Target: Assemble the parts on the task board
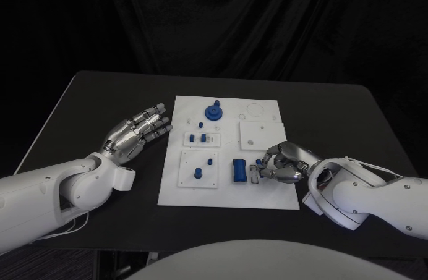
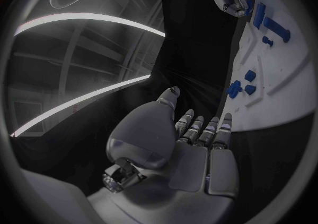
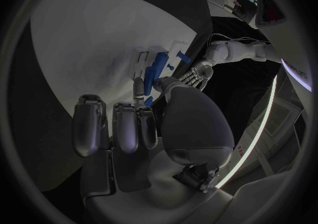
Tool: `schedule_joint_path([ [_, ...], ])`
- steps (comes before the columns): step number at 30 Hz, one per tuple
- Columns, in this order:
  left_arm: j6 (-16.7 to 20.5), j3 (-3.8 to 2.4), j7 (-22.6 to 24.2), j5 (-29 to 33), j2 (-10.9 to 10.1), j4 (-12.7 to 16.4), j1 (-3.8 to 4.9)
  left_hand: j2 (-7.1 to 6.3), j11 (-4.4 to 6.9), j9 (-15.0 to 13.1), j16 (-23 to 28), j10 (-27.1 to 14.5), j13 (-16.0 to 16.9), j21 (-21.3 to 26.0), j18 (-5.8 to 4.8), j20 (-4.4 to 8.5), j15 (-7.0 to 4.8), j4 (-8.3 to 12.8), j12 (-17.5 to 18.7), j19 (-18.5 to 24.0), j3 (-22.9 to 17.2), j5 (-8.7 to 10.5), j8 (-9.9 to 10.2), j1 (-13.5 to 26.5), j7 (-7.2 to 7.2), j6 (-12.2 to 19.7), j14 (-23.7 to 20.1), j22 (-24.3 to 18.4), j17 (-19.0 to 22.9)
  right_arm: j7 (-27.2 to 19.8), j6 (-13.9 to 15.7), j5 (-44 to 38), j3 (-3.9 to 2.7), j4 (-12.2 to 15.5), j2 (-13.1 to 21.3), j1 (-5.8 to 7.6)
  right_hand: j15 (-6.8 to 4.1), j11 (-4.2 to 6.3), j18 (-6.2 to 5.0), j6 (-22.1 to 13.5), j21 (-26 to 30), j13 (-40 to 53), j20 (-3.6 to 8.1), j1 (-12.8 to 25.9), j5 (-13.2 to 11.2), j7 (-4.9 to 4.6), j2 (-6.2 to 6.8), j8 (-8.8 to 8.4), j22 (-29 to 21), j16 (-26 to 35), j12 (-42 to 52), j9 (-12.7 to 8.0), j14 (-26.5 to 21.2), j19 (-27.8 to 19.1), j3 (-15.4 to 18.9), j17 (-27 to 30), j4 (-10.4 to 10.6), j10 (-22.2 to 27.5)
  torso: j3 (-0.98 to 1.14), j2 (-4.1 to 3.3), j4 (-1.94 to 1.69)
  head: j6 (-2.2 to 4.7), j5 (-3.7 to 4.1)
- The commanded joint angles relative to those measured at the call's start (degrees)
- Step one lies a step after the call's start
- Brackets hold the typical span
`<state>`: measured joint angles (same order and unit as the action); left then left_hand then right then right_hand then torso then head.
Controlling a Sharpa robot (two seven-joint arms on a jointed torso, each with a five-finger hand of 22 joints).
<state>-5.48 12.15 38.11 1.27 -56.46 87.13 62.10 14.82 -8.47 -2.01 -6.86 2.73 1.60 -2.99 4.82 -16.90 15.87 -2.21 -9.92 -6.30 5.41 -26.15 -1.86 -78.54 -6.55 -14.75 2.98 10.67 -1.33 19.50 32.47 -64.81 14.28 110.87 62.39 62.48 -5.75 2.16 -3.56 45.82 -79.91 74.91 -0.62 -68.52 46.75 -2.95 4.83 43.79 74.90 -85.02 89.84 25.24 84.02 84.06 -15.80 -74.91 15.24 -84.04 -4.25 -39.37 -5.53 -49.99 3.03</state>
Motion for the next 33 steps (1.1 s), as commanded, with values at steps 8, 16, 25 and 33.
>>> schedule_joint_path([
  [8, -0.66, -0.05, 0.35, 0.12, 0.17, 0.13, -0.11, 0.14, 0.08, -0.07, -0.24, 0.06, 0.07, -0.23, -1.08, -0.05, 0.23, 0.05, -0.12, -0.4, -0.33, -0.24, -0.31, 0.49, -0.42, -0.17, -0.34, -0.07, -0.05, 0.78, -2.14, 2.93, 0.01, -0.72, -0.74, -0.55, -0.13, 0.12, 0.94, 1.22, 0.39, 15.09, 0.27, 1.31, -3.35, 1.08, -0.05, -1.06, 11.61, 0.35, 0.16, 0.73, 3.77, 2.43, 0.2, -2.39, 0.59, -5.96, -0.09, 0.02, -0.05, -0.01, 0.12],
  [16, -0.68, -0.05, 0.28, 0.12, 0.17, 0.09, -0.12, 0.14, 0.08, -0.07, -0.24, 0.06, 0.07, -0.23, -1.08, -0.05, 0.23, 0.05, -0.12, -0.4, -0.33, -0.24, -0.31, 0.49, -0.42, -0.17, -0.34, -0.07, -0.05, 1.95, -3.11, 2.06, 0.01, -1.06, -0.82, -1.38, -0.02, 0.0, 0.87, 1.08, 0.66, 15.09, 0.16, 1.78, -5.8, 0.96, -0.1, -1.71, 11.51, 0.5, 0.16, 1.32, 3.71, 2.3, 0.53, -2.08, 0.63, -5.96, -0.06, -0.02, 0.16, -0.01, -0.15],
  [25, -0.77, -0.05, 0.16, 0.12, 0.19, 0.04, -0.16, 0.14, 0.08, -0.07, -0.24, 0.06, 0.07, -0.23, -1.08, -0.05, 0.23, 0.05, -0.12, -0.4, -0.33, -0.24, -0.31, 0.49, -0.42, -0.17, -0.34, -0.07, -0.05, 1.96, -2.86, 1.36, 0.01, -1.57, -1.23, -1.7, 0.06, -0.09, 0.84, 1.17, 0.78, 15.09, 0.07, 2.2, -8.76, 0.89, -0.39, -2.36, 11.47, 0.58, 0.16, 2.08, 3.69, 2.24, 0.95, -1.89, 0.68, -5.96, -0.06, -0.01, 0.09, -0.01, -0.06],
  [33, -0.76, -0.05, 0.1, 0.12, 0.11, 0.04, -0.19, 0.16, 0.13, -0.07, -0.26, 0.05, 0.07, -0.23, -1.08, -0.05, 0.23, 0.06, -0.1, -0.39, -0.45, -0.33, -0.31, 0.52, -0.49, -0.2, -0.34, -0.12, -0.05, 1.31, -1.93, 1.04, 0.01, -1.85, -1.5, -1.74, 0.06, -0.09, 0.83, 1.25, 0.81, 15.09, 0.06, 2.28, -9.07, 0.88, -0.5, -2.42, 11.46, 0.63, 0.16, 2.19, 3.68, 2.22, 0.98, -1.78, 0.74, -5.96, -0.02, 0.0, 0.14, -0.01, -0.3],
])
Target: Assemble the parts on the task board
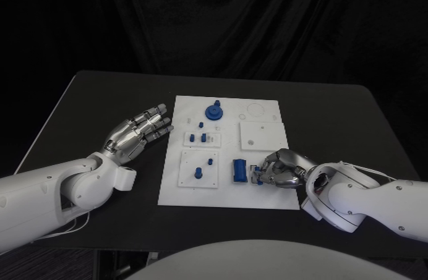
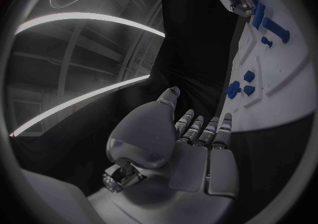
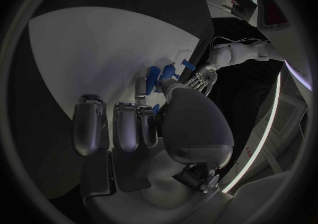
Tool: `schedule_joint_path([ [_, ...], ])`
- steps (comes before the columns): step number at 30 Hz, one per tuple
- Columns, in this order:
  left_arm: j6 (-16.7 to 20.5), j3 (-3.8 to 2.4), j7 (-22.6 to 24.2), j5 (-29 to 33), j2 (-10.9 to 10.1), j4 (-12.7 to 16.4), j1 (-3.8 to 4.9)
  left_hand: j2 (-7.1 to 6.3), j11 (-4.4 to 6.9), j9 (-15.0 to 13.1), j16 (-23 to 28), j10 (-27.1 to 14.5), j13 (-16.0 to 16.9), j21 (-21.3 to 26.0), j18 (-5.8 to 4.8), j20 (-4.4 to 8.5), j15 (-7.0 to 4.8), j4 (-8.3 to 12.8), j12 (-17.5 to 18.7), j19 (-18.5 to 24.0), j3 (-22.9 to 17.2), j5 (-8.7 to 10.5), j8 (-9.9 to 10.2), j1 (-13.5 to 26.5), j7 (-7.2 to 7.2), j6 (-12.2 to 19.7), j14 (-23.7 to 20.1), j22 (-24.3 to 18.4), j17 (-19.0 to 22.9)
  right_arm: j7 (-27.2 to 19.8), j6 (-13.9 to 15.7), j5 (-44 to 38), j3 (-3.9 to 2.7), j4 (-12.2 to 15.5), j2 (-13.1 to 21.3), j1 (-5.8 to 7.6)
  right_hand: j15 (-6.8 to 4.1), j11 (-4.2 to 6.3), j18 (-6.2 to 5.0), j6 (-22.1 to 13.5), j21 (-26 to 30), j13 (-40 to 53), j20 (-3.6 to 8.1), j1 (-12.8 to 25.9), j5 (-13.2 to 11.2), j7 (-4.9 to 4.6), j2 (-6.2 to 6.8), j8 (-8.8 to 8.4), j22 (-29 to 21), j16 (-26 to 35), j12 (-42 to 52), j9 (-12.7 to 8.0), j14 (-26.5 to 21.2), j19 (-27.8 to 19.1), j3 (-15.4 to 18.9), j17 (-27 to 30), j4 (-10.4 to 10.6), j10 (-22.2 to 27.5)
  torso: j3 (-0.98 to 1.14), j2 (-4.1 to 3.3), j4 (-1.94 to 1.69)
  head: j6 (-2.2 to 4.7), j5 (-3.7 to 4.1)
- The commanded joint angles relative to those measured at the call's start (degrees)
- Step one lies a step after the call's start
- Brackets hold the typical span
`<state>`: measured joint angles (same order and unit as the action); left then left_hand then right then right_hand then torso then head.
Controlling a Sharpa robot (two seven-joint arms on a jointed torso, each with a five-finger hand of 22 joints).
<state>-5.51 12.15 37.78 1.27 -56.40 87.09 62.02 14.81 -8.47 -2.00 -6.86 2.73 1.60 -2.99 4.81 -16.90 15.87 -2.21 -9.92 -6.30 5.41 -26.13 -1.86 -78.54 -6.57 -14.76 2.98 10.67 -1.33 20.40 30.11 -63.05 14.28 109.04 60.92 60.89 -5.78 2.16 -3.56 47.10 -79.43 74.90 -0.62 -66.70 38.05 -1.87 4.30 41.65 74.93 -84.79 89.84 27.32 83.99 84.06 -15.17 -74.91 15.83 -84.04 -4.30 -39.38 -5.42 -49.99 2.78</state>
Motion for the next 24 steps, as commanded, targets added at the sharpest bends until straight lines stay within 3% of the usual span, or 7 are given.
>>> schedule_joint_path([
  [1, -0.73, -0.05, 0.43, 0.12, 0.05, 0.08, -0.11, 0.16, 0.13, -0.08, -0.26, 0.05, 0.07, -0.22, -1.08, -0.05, 0.23, 0.06, -0.1, -0.39, -0.45, -0.34, -0.32, 0.52, -0.48, -0.18, -0.34, -0.12, -0.05, 0.32, 0.52, -0.73, 0.0, -0.04, -0.06, -0.16, 0.1, -0.09, 0.82, 0.02, 0.35, 15.1, 0.06, 0.51, -0.53, -0.19, -0.01, -0.3, 11.42, 0.4, 0.16, 0.17, 3.71, 2.22, 0.39, -1.77, 0.16, -5.96, 0.03, 0.02, 0.01, -0.01, -0.04],
  [6, -0.75, -0.05, 0.42, 0.12, 0.06, 0.05, -0.13, 0.16, 0.13, -0.08, -0.26, 0.05, 0.07, -0.22, -1.08, -0.05, 0.23, 0.06, -0.1, -0.39, -0.45, -0.34, -0.32, 0.52, -0.48, -0.18, -0.34, -0.12, -0.05, 0.13, 0.87, -0.88, 0.0, -0.06, -0.15, -0.16, 0.1, -0.09, 0.82, 0.1, 0.34, 15.1, 0.05, 0.61, -0.83, -0.18, -0.07, -0.33, 11.42, 0.39, 0.16, 0.27, 3.71, 2.22, 0.45, -1.8, 0.21, -5.96, 0.02, 0.05, -0.02, -0.01, -0.01],
  [11, -0.78, -0.05, 0.4, 0.12, 0.07, 0.02, -0.15, 0.16, 0.13, -0.08, -0.26, 0.05, 0.07, -0.22, -1.08, -0.05, 0.23, 0.06, -0.1, -0.39, -0.45, -0.34, -0.32, 0.52, -0.48, -0.18, -0.34, -0.12, -0.05, 0.11, 1.16, -1.13, 0.0, -0.14, -0.22, -0.17, 0.12, -0.11, 0.8, 0.28, 0.41, 15.1, 0.02, 1.31, -3.93, -0.2, -0.37, -0.86, 11.4, 0.41, 0.16, 0.9, 3.71, 2.19, 1.05, -1.73, 0.41, -5.96, 0.01, 0.07, -0.1, -0.01, 0.09],
  [13, -0.8, -0.05, 0.38, 0.12, 0.09, -0.01, -0.16, 0.16, 0.13, -0.08, -0.26, 0.05, 0.07, -0.22, -1.08, -0.05, 0.23, 0.06, -0.1, -0.39, -0.45, -0.34, -0.32, 0.52, -0.48, -0.18, -0.34, -0.12, -0.05, 0.21, 1.17, -1.25, 0.0, -0.2, -0.26, -0.17, 0.19, -0.18, 0.82, 0.47, 0.36, 15.1, -0.03, 2.33, -7.4, -0.28, -0.76, -1.26, 11.41, 0.4, 0.16, 1.29, 3.73, 2.21, 1.73, -1.73, 0.63, -5.96, 0.0, 0.08, -0.11, -0.01, 0.11],
  [14, -0.8, -0.05, 0.37, 0.12, 0.1, -0.02, -0.17, 0.16, 0.13, -0.08, -0.26, 0.05, 0.07, -0.22, -1.08, -0.05, 0.23, 0.06, -0.1, -0.39, -0.45, -0.34, -0.32, 0.52, -0.48, -0.18, -0.34, -0.12, -0.05, 0.25, 1.14, -1.29, 0.0, -0.23, -0.28, -0.17, 0.28, -0.28, 0.82, 0.63, 0.4, 15.1, -0.1, 3.85, -10.69, -0.38, -1.15, -1.6, 11.4, 0.45, 0.16, 1.51, 3.7, 2.2, 2.54, -1.58, 0.73, -5.96, -0.01, 0.08, -0.09, -0.01, 0.09],
  [20, -0.88, -0.05, 0.24, 0.12, 0.17, -0.09, -0.2, 0.2, 0.16, -0.08, -0.27, 0.04, 0.06, -0.24, -1.08, -0.05, 0.24, 0.07, -0.09, -0.42, -0.54, -0.39, -0.31, 0.53, -0.54, -0.17, -0.34, -0.09, -0.06, 0.36, 1.35, -1.52, 0.0, -0.39, -0.47, -0.17, 0.4, -0.44, 0.8, 0.72, 0.46, 15.1, -0.25, 6.0, -16.2, -0.55, -1.71, -2.59, 11.38, 0.45, 0.16, 2.26, 3.7, 2.19, 4.31, -1.52, 0.74, -5.96, 0.0, 0.1, -0.01, -0.01, -0.1],
  [24, -0.91, -0.05, 0.08, 0.12, 0.18, -0.12, -0.24, 0.22, 0.17, -0.07, -0.27, 0.02, 0.06, -0.21, -1.08, -0.05, 0.25, 0.07, -0.06, -0.37, -0.58, -0.42, -0.3, 0.53, -0.56, -0.12, -0.35, -0.17, -0.05, 0.19, 1.84, -1.59, 0.0, -0.44, -0.52, -0.17, 0.48, -0.51, 0.79, 0.71, 0.46, 15.1, -0.32, 7.69, -18.63, -0.62, -2.28, -3.07, 11.38, 0.43, 0.16, 2.67, 3.7, 2.19, 5.34, -1.53, 0.8, -5.96, 0.01, 0.09, 0.02, -0.01, -0.18],
])
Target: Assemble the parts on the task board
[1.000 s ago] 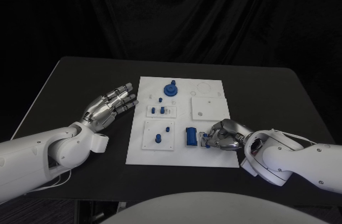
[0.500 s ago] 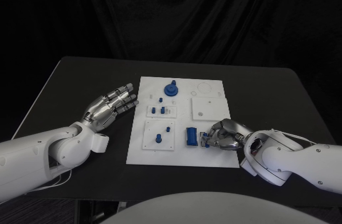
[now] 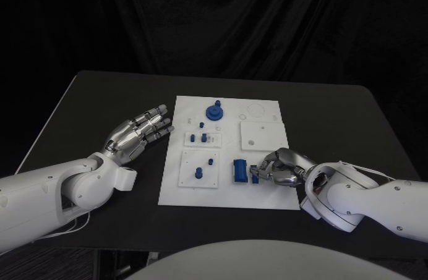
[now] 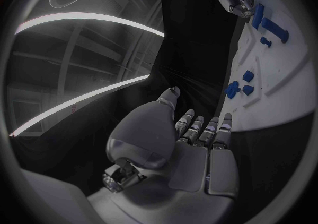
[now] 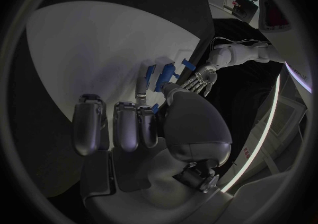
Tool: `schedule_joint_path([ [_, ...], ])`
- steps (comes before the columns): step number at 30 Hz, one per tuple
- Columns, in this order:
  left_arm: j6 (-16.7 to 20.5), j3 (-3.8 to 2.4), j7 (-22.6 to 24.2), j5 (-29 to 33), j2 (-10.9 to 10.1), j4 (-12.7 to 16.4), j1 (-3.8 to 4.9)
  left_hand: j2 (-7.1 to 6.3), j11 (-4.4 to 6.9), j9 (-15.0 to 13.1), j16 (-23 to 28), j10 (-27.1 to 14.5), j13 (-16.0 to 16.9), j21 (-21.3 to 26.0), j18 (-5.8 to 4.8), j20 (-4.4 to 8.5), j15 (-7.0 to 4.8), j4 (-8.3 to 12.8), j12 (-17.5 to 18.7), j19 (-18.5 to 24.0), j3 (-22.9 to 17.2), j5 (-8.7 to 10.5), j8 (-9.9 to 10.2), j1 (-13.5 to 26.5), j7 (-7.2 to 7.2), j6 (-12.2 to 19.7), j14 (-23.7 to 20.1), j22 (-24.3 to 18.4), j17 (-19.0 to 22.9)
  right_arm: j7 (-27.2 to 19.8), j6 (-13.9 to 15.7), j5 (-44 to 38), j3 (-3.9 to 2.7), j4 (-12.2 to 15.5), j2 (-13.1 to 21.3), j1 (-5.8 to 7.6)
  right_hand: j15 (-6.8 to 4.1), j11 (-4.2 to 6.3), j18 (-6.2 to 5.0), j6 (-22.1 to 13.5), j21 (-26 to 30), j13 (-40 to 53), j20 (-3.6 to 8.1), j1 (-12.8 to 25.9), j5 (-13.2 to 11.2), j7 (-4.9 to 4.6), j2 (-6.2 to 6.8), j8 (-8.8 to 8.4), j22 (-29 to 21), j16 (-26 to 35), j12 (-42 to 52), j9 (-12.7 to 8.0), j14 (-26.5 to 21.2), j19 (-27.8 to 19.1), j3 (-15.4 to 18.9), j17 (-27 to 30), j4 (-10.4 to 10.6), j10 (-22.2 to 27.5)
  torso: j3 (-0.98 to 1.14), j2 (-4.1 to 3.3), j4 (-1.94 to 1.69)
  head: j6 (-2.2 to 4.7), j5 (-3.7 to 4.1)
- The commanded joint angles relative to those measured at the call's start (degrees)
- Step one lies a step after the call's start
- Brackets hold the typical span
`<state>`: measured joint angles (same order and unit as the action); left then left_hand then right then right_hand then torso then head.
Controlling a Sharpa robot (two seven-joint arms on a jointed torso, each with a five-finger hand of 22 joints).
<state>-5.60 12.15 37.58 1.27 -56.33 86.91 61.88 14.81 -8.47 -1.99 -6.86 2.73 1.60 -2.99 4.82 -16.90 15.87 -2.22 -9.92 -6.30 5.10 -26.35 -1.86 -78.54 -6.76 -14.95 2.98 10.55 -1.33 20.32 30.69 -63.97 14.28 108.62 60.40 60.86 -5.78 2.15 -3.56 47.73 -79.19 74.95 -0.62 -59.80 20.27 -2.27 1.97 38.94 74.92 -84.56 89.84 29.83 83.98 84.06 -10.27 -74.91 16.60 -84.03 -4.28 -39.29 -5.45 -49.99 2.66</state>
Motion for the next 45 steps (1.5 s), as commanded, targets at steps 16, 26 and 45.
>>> schedule_joint_path([
  [16, -0.53, -0.05, 0.93, 0.12, -0.28, 0.49, -0.23, 0.23, 0.18, -0.09, -0.32, 0.01, 0.06, -0.23, -1.08, -0.05, 0.26, 0.11, -0.08, -0.4, -0.37, -0.24, -0.31, 0.54, -0.41, -0.02, -0.34, -0.02, -0.06, -4.22, 6.25, -1.12, 0.02, 0.81, 2.13, -0.14, 0.43, -0.44, 0.78, 0.41, 0.24, 15.05, -0.33, 1.83, -2.08, -0.1, -0.62, -0.78, 11.39, 0.21, 0.16, 1.16, 3.7, 2.2, 1.61, -1.43, -0.11, -5.97, 0.02, -0.04, -0.03, -0.01, -0.25],
  [26, 2.62, -0.07, 4.6, 0.11, -2.07, 4.08, -0.2, -0.35, -0.03, -0.4, -0.65, 0.9, 0.24, 0.22, -0.76, 0.09, 0.07, 0.7, -1.39, 0.5, -1.75, -1.88, -0.88, 0.42, -1.99, -2.67, -0.39, -1.27, -0.08, -26.02, 15.8, 13.14, -0.07, 1.07, 5.33, 1.21, 1.6, -1.59, -3.49, 0.61, 22.31, 0.32, -1.36, 7.57, 2.37, -0.86, -4.22, -3.23, 3.72, 14.32, -8.61, 1.85, -4.12, -7.47, 4.19, 22.16, -0.07, 7.11, 0.02, 0.04, 0.09, -0.01, -0.1],
  [45, 8.71, -0.07, 10.99, 0.07, 0.29, 4.45, 0.7, -1.36, 4.7, 0.22, 6.49, -1.65, -0.3, 2.7, 4.4, 3.99, -8.03, -13.41, 1.96, 6.02, 5.06, -0.37, 0.12, 1.61, 3.6, 0.71, -2.97, -9.38, 1.23, -58.96, -8.52, 55.73, -0.06, -10.7, -1.73, 3.73, 17.05, -12.57, -0.02, -24.52, 78.02, -64.51, -16.24, 0.77, -1.13, -3.91, -8.66, -31.35, -64.23, 75.57, -72.12, -21.66, -77.28, -79.64, 17.18, 71.76, 0.16, 77.27, 0.89, 3.34, 1.06, -0.01, 0.56],
])
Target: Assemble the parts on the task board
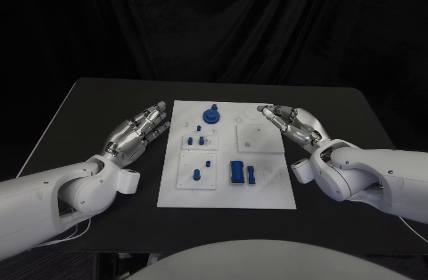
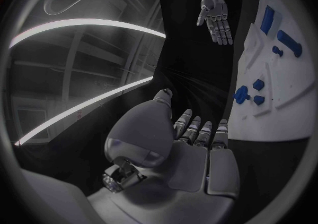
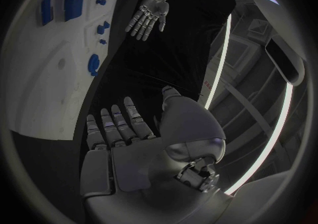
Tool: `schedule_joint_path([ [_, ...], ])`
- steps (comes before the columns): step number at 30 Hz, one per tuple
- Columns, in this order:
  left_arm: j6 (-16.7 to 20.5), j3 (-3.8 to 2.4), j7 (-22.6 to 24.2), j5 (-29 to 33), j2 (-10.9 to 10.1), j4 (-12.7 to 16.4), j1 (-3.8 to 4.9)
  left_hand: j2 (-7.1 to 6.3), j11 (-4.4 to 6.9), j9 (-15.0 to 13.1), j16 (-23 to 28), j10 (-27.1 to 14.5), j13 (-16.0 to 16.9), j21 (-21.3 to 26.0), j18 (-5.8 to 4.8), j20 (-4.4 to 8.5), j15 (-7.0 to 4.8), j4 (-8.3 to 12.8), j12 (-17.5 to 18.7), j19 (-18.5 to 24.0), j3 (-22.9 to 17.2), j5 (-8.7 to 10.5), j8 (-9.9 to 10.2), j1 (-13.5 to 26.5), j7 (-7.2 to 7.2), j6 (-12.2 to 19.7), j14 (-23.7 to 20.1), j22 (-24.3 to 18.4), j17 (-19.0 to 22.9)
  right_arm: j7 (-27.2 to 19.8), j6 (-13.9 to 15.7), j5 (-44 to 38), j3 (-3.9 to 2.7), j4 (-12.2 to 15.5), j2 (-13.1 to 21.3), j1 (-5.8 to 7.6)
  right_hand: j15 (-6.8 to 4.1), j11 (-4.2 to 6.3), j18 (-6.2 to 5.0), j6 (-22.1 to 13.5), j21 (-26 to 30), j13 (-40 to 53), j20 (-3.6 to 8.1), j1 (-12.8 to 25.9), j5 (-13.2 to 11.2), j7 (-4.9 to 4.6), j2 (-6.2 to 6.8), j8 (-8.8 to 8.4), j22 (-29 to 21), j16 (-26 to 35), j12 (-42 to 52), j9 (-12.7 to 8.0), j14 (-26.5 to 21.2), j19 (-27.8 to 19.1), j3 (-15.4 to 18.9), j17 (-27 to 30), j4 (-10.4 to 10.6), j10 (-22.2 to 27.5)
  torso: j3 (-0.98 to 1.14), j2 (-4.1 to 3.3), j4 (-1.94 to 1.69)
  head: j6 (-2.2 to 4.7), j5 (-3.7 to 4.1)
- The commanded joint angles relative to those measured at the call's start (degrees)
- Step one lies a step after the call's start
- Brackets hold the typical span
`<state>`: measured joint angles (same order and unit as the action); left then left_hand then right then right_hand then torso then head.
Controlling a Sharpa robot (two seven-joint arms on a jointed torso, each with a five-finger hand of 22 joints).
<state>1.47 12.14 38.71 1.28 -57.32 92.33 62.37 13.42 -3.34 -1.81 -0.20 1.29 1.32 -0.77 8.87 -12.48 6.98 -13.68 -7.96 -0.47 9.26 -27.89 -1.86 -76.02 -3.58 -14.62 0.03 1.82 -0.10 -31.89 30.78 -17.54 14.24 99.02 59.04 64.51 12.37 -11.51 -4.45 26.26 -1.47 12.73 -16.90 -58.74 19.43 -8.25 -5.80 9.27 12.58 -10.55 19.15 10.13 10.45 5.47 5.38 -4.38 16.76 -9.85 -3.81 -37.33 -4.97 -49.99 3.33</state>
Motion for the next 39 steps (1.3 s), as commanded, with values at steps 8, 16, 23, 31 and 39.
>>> schedule_joint_path([
  [8, 0.72, 0.0, 0.03, -0.02, 3.7, -3.0, 0.02, -3.98, 3.34, 1.81, 0.2, -1.29, -1.32, 0.77, -2.66, 3.59, -1.53, 2.38, 2.39, 0.47, -1.82, 9.32, 1.86, 22.27, 3.58, 4.68, -0.03, -1.82, 0.1, -4.58, -6.07, 6.95, 0.02, -2.65, -1.02, -0.03, -4.66, 4.4, 4.45, -10.82, 1.47, -6.97, 5.26, 16.4, -6.17, 8.25, 0.38, -4.77, -5.93, 4.01, -5.93, -5.93, -10.45, -5.47, 1.19, 4.38, -5.27, 9.85, 0.51, 2.08, 0.88, 0.01, -1.05],
  [16, 5.25, -1.31, -0.93, -0.15, 4.67, -2.93, -0.22, -6.28, 3.34, 1.81, 0.2, -1.29, -1.32, 0.77, -3.63, 5.78, -2.63, 4.97, 3.82, 0.47, -3.82, 14.19, 1.86, 35.66, 3.58, 7.26, -0.03, -1.82, 0.1, -3.02, -1.54, 9.42, -3.31, -4.15, -4.13, -1.04, -12.37, 11.51, 4.45, -26.26, 1.47, -12.73, 16.9, 49.04, -19.43, 8.25, 5.8, -9.27, -12.58, 10.55, -19.15, -10.13, -10.45, -5.47, -5.38, 4.38, -16.76, 9.85, 0.99, 2.68, 1.47, 2.28, -1.38],
  [23, 16.67, -4.62, -3.37, -0.5, 7.1, -2.76, -0.83, -8.18, 3.34, 1.81, 0.2, -1.29, -1.32, 0.77, -4.37, 7.43, -6.98, 7.18, 7.96, 0.47, -9.26, 17.84, 1.86, 46.4, 3.58, 9.19, -0.03, -1.82, 0.1, 0.39, 8.36, 14.82, -10.58, -7.42, -10.93, -3.24, -12.37, 11.51, 4.45, -26.26, 1.47, -12.73, 16.9, 58.74, -19.43, 8.25, 5.8, -9.27, -12.58, 10.55, -19.15, -10.13, -10.45, -5.47, -5.38, 4.38, -16.76, 9.85, 2.2, 4.16, 2.97, 7.98, -2.22],
  [31, 31.59, -8.94, -6.56, -0.95, 10.27, -2.54, -1.62, -13.42, 3.34, 1.81, 0.2, -1.29, -1.32, 0.77, -8.87, 12.48, -6.98, 9.22, 7.96, 0.47, -9.26, 20.66, 1.86, 54.7, 3.58, 10.47, -0.03, -1.82, 0.1, 2.08, 13.28, 17.51, -14.2, -9.05, -14.31, -4.34, -12.37, 11.51, 4.45, -26.26, 1.47, -12.73, 16.9, 58.74, -19.43, 8.25, 5.8, -9.27, -12.58, 10.55, -19.15, -10.13, -10.45, -5.47, -5.38, 4.38, -16.76, 9.85, 3.43, 5.68, 4.49, 13.79, -3.07],
  [39, 40.91, -11.64, -8.55, -1.23, 12.26, -2.4, -2.12, -13.42, 3.34, 1.81, 0.2, -1.29, -1.32, 0.77, -8.87, 12.48, -6.98, 13.68, 7.96, 0.47, -9.26, 22.68, 1.86, 60.62, 3.58, 14.62, -0.03, -1.82, 0.1, 2.1, 13.34, 17.54, -14.24, -9.06, -14.35, -4.35, -12.37, 11.51, 4.45, -26.26, 1.47, -12.73, 16.9, 58.74, -19.43, 8.25, 5.8, -9.27, -12.58, 10.55, -19.15, -10.13, -10.45, -5.47, -5.38, 4.38, -16.76, 9.85, 3.81, 6.15, 4.97, 15.62, -3.33],
])
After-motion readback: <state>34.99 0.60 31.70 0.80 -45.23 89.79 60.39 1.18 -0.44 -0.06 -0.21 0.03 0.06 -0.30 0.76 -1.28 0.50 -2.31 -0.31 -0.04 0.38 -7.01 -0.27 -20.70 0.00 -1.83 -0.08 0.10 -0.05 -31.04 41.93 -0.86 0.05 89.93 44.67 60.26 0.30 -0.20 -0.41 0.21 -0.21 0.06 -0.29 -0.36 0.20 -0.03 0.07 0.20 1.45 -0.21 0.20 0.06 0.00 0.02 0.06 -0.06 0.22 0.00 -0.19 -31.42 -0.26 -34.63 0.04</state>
